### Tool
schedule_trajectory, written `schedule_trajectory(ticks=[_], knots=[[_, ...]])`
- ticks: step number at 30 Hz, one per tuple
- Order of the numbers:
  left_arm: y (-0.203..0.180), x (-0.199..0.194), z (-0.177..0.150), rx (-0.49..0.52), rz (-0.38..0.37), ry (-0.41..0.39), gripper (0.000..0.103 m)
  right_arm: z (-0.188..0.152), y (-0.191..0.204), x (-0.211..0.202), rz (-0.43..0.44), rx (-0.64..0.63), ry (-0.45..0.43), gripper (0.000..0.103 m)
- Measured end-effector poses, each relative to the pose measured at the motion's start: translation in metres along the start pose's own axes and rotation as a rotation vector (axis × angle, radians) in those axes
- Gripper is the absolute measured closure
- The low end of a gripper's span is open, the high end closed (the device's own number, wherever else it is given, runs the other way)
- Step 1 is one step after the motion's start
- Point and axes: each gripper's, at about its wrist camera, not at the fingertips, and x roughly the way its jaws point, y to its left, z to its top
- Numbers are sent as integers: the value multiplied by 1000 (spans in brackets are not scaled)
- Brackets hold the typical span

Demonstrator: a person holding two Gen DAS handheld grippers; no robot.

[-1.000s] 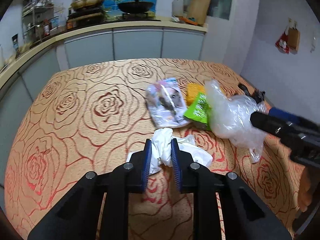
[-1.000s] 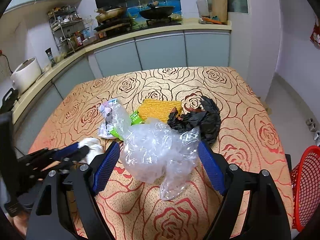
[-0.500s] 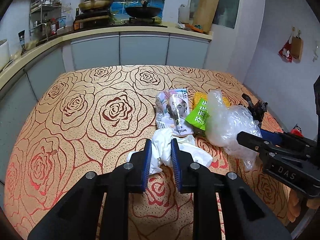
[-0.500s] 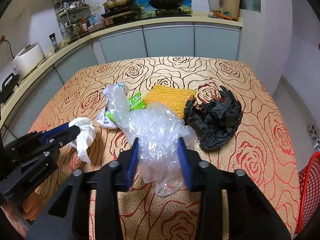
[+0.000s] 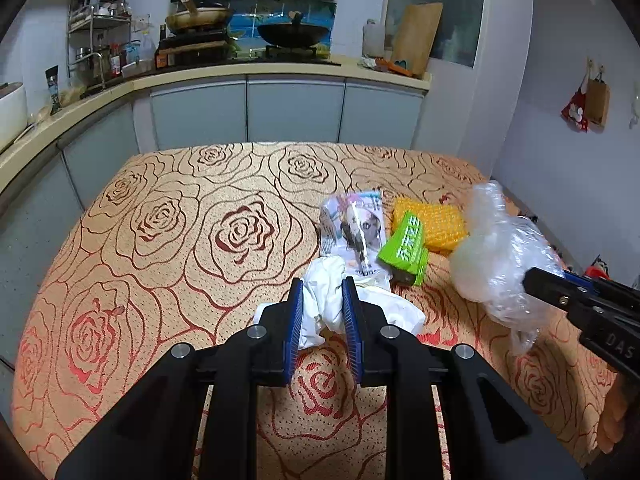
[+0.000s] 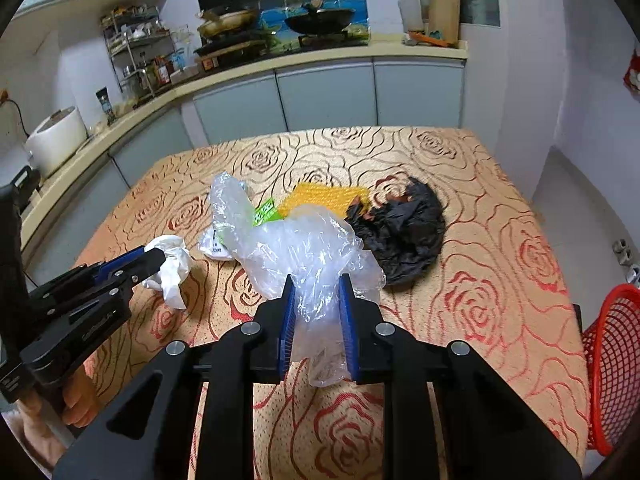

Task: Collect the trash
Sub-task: 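Carry the tissue and plastic bag over the red basket and release both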

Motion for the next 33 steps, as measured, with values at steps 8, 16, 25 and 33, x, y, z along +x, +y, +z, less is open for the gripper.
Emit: schedule_trajectory(ticks=[8, 16, 25, 33], knots=[[-6, -22, 11, 0, 9, -68, 84, 4, -7, -26, -5, 11, -51, 82], [-21, -50, 24, 24, 42, -144, 84, 12, -13, -53, -1, 23, -118, 82], [-54, -77, 40, 80, 17, -217, 84, 14, -32, -86, -5, 60, -186, 82], [-86, -92, 48, 128, -20, -255, 84, 14, -60, -119, -31, 103, -253, 82]])
